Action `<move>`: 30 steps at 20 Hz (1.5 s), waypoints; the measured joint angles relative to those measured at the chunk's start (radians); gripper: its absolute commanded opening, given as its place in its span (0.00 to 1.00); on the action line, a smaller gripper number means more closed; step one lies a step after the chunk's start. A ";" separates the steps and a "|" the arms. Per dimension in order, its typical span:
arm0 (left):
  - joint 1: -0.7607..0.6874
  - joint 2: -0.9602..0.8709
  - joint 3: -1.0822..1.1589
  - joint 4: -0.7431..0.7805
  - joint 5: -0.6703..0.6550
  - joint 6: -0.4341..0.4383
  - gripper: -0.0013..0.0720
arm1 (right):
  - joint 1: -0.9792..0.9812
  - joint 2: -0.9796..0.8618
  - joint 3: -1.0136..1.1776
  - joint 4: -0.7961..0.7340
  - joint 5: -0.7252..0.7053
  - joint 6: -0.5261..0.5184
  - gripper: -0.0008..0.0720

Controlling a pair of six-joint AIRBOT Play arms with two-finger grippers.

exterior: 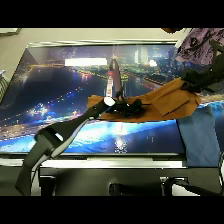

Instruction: Fold the clothes and pants, and hang the long-sleeved shirts on hangers.

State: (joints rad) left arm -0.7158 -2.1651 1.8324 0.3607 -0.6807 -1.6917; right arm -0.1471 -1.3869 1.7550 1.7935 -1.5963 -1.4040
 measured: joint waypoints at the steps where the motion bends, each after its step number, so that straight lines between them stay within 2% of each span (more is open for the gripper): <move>1: -0.018 -0.032 0.040 -0.008 0.006 -0.023 0.04 | 0.000 0.000 0.003 -0.010 -0.006 0.003 0.05; 5: -0.045 -0.104 0.137 -0.023 -0.007 -0.072 0.03 | 0.000 0.000 0.008 -0.052 -0.017 0.010 0.05; 8: -0.008 -0.102 0.161 -0.006 -0.060 -0.079 0.03 | 0.000 0.000 0.009 -0.074 -0.014 0.018 0.05; 12: 0.122 -0.014 0.171 0.152 -0.205 -0.089 0.03 | 0.002 0.000 0.009 -0.064 0.012 0.079 0.05; 17: 0.364 0.187 0.174 0.534 -0.482 -0.116 0.04 | 0.103 -0.008 0.009 -0.040 0.055 0.236 0.05; 21: 0.563 0.327 0.174 0.743 -0.660 -0.100 0.04 | 0.269 -0.056 0.009 -0.083 0.095 0.416 0.05; 26: 0.769 0.425 0.174 0.848 -0.766 -0.088 0.04 | 0.472 -0.156 0.009 -0.088 0.214 0.613 0.05; 30: 0.856 0.447 0.174 0.871 -0.793 -0.075 0.04 | 0.562 -0.234 0.009 -0.040 0.333 0.708 0.05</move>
State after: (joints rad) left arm 0.1402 -1.7180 2.0068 1.2316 -1.4734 -1.7664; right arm 0.4152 -1.6211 1.7638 1.7535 -1.2629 -0.6964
